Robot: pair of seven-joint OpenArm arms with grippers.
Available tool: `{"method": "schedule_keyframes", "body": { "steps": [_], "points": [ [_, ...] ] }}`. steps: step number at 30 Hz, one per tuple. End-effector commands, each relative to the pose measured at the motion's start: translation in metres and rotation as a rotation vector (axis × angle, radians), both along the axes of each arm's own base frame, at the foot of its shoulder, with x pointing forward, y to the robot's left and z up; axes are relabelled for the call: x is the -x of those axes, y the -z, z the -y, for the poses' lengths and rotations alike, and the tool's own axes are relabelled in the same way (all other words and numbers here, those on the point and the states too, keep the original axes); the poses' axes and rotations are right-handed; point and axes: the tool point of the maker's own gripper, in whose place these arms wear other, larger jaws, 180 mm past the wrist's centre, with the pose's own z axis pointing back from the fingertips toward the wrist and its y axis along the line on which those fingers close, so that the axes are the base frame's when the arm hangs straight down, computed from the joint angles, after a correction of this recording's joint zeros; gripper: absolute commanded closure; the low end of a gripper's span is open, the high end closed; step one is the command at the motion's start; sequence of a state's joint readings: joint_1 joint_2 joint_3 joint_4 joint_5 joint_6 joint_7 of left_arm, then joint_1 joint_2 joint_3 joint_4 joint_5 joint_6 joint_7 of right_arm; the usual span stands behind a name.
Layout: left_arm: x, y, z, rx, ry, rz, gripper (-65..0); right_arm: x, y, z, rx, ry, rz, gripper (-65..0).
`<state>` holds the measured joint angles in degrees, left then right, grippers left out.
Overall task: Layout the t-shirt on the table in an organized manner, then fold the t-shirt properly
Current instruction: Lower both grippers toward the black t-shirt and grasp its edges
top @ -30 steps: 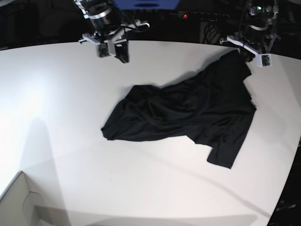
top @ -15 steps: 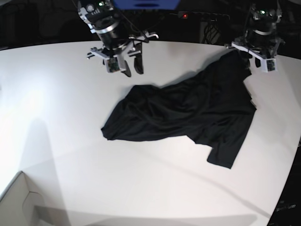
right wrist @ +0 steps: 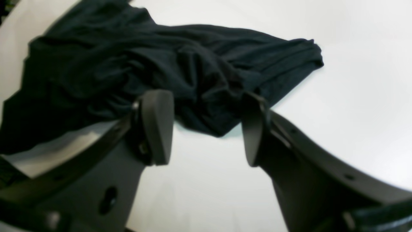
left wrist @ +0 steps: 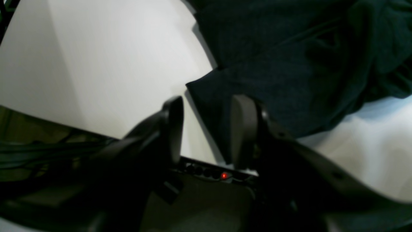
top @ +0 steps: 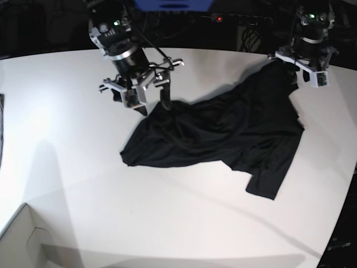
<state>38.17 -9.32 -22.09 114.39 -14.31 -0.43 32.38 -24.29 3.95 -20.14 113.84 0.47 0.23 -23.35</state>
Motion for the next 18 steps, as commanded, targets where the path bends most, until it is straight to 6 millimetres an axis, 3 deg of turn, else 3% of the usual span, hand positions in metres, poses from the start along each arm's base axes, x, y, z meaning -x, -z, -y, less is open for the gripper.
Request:
{"method": "schedule_keyframes", "body": {
  "steps": [1, 8, 18],
  "points": [
    [-0.004, -0.009, -0.002, -0.014, 0.006, 0.036, -24.0, -0.009, -0.012, 0.0, -0.004, -0.006, 0.044, -34.0],
    [-0.001, -0.007, 0.0, -0.007, 0.0, 0.028, -24.0, -0.038, -0.009, 0.002, 0.044, -0.017, 0.029, -34.0],
    [0.008, -0.003, 0.0, -0.009, -0.001, 0.004, -24.0, -0.064, 0.025, 0.001, 0.085, -0.017, -0.03, -34.0]
  ]
}}
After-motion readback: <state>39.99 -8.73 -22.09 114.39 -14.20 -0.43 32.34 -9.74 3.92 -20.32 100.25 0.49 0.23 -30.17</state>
